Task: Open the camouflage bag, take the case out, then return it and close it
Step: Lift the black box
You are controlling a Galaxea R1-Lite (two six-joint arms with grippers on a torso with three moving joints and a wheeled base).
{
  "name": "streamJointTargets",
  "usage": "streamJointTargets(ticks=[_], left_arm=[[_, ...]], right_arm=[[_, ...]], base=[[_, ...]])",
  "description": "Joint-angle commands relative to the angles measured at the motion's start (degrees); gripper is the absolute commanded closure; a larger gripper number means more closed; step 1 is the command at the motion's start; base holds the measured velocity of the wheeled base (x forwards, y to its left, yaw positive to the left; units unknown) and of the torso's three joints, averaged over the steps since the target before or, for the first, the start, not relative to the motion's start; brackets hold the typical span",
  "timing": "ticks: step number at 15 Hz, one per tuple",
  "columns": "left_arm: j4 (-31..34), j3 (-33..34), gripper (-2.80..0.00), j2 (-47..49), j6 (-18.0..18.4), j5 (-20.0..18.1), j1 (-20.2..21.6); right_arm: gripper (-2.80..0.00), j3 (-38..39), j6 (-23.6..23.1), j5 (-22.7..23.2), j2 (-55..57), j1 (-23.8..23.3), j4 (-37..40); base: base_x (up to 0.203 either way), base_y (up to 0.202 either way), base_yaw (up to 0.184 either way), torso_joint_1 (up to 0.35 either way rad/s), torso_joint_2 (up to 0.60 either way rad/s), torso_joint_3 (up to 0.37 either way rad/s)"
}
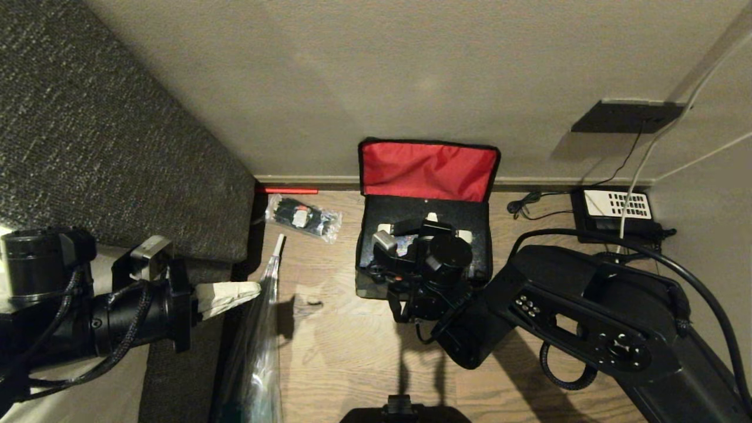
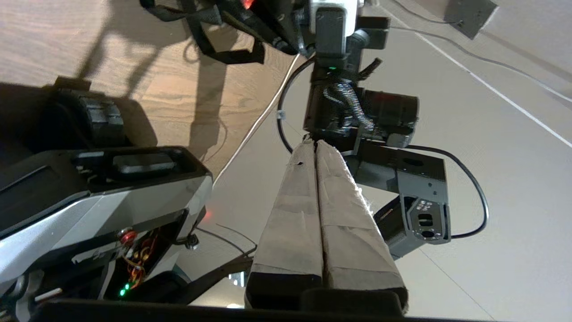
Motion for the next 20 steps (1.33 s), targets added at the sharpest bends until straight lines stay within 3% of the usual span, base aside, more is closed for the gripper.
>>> streamJointTargets(ticks=[1,4,8,14,16,17,18,20], left_arm=[[0.26,0.91,0.00,-5.21,-0.48,0.54,0.04],[2.47,2.92,0.00,-17.25,-0.55,3.11,0.93],[10.03,5.03,0.00,-38.39,-0.20,5.44,2.26],[27.98,11.85,0.00,-69.38,0.04,4.47,2.12],[33.10,13.81,0.00,-76.70,1.43,6.00,1.54],[35.05,14.68,0.00,-77.66,5.92,9.72,1.34],[36.55,15.99,0.00,-77.30,13.84,15.63,1.22],[38.04,19.82,0.00,-77.58,30.59,34.78,1.03]], right_arm=[[0.00,-0.01,-0.50,-0.31,0.28,-0.04,-0.48],[0.00,-0.03,-0.59,-0.31,-0.09,-0.04,-0.48],[0.00,-0.01,-0.59,-0.31,-0.25,0.05,-0.48],[0.00,-0.10,-0.59,-0.31,-0.25,0.05,-0.48],[0.00,-0.01,-0.50,-0.31,-0.25,-0.04,-0.48],[0.00,0.08,-0.50,-0.31,-0.25,-0.04,-0.48],[0.00,0.08,-0.50,-0.31,-0.23,-0.04,-0.48],[0.00,0.08,-0.50,-0.31,-0.16,0.05,-0.48]], base=[[0.000,0.000,0.000,0.000,0.00,0.000],[0.000,0.000,0.000,0.000,0.00,0.000],[0.000,0.000,0.000,0.000,0.00,0.000],[0.000,0.000,0.000,0.000,0.00,0.000],[0.000,0.000,0.000,0.000,0.00,0.000],[0.000,0.000,0.000,0.000,0.00,0.000],[0.000,0.000,0.000,0.000,0.00,0.000],[0.000,0.000,0.000,0.000,0.00,0.000]])
